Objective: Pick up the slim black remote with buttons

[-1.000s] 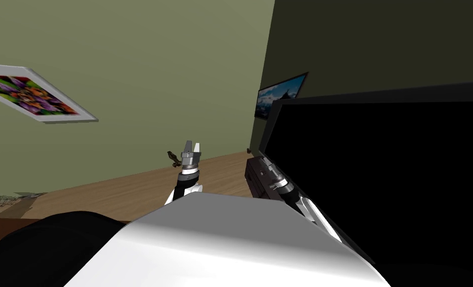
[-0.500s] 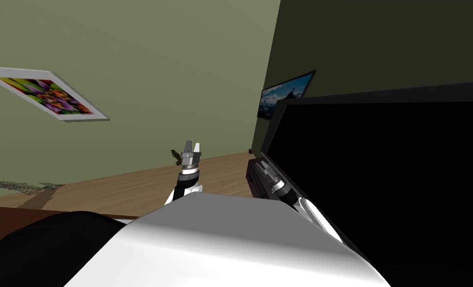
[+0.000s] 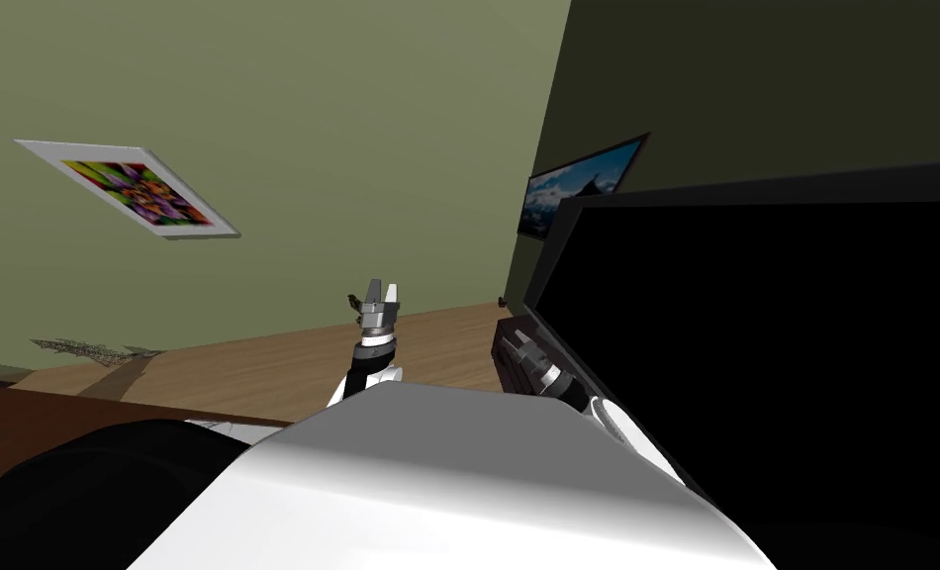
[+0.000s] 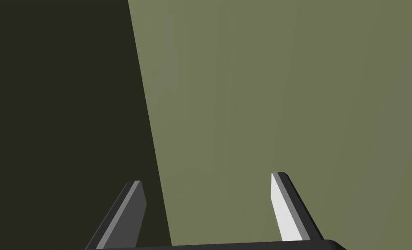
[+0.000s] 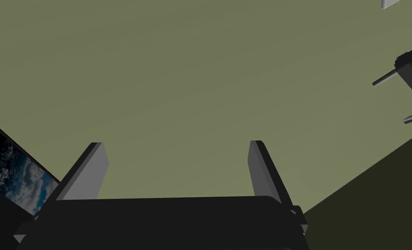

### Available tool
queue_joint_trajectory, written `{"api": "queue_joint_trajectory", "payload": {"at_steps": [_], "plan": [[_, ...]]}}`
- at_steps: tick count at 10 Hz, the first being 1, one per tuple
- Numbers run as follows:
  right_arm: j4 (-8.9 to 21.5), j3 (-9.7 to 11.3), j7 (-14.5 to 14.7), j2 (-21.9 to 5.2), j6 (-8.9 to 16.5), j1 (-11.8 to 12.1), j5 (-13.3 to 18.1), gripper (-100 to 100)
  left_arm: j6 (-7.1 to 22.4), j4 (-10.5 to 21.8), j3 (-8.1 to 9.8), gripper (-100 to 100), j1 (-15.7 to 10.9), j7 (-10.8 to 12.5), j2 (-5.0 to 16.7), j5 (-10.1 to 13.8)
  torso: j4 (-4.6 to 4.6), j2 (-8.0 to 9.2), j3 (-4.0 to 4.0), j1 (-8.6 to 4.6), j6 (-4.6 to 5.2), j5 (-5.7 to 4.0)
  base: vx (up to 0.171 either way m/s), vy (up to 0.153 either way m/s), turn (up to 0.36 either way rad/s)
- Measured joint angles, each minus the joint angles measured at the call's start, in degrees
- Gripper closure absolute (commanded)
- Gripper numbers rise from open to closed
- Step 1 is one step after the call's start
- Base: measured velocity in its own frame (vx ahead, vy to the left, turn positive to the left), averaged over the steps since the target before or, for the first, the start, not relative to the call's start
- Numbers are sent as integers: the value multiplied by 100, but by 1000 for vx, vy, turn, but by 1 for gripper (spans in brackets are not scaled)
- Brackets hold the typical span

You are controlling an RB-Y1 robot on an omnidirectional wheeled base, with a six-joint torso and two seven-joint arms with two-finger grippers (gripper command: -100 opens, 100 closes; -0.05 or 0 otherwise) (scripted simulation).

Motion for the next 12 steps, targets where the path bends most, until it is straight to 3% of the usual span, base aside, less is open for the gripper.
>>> {"api": "queue_joint_trajectory", "payload": {"at_steps": [4, 6, 12], "plan": [[230, 176, -13, -224, 14, 58, 687, -100, 0, 0, 0, 0, 0, 0, 0, 0, 0, -1, 0, -1, -1, 0, 25, -9, 108], [319, 160, -90, -484, -25, 102, 1006, -100, 0, 0, 0, 0, 0, 0, 0, 0, 0, -1, 0, -2, -1, 0, 24, -11, 87], [696, 344, -78, -748, -41, 151, 1863, -100, 0, 0, 0, 0, 0, 0, 0, 0, 1, 3, 2, 1, -1, 1, 16, -6, 71]]}}
